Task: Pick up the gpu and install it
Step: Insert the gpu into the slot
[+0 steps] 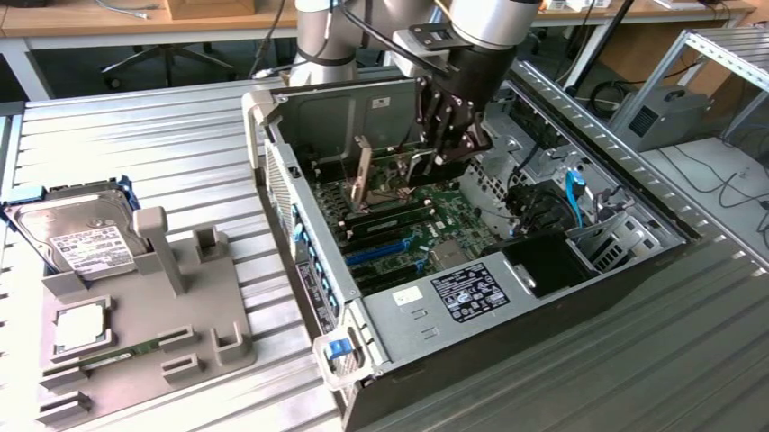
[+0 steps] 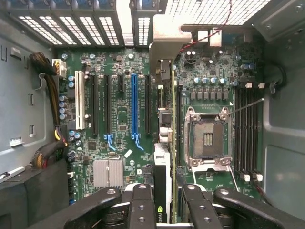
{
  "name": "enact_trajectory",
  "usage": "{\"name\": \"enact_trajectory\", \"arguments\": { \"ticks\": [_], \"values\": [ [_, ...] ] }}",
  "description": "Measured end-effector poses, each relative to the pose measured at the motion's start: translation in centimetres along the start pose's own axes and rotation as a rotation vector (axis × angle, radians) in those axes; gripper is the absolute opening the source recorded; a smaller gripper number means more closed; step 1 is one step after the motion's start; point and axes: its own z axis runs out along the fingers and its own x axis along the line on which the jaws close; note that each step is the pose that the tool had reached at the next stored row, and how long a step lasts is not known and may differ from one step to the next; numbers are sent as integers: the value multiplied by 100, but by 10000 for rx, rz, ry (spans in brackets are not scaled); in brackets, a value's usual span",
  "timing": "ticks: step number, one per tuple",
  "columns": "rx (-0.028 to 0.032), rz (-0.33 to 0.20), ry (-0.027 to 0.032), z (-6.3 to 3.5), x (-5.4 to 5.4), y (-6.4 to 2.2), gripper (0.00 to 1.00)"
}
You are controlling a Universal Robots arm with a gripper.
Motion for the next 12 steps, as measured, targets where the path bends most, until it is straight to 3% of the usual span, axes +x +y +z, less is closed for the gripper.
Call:
{"name": "enact_trajectory", "arguments": {
  "ticks": [6, 12],
  "values": [
    [63, -11, -21, 5, 84, 29, 27],
    [78, -15, -21, 9, 121, 47, 27]
  ]
}}
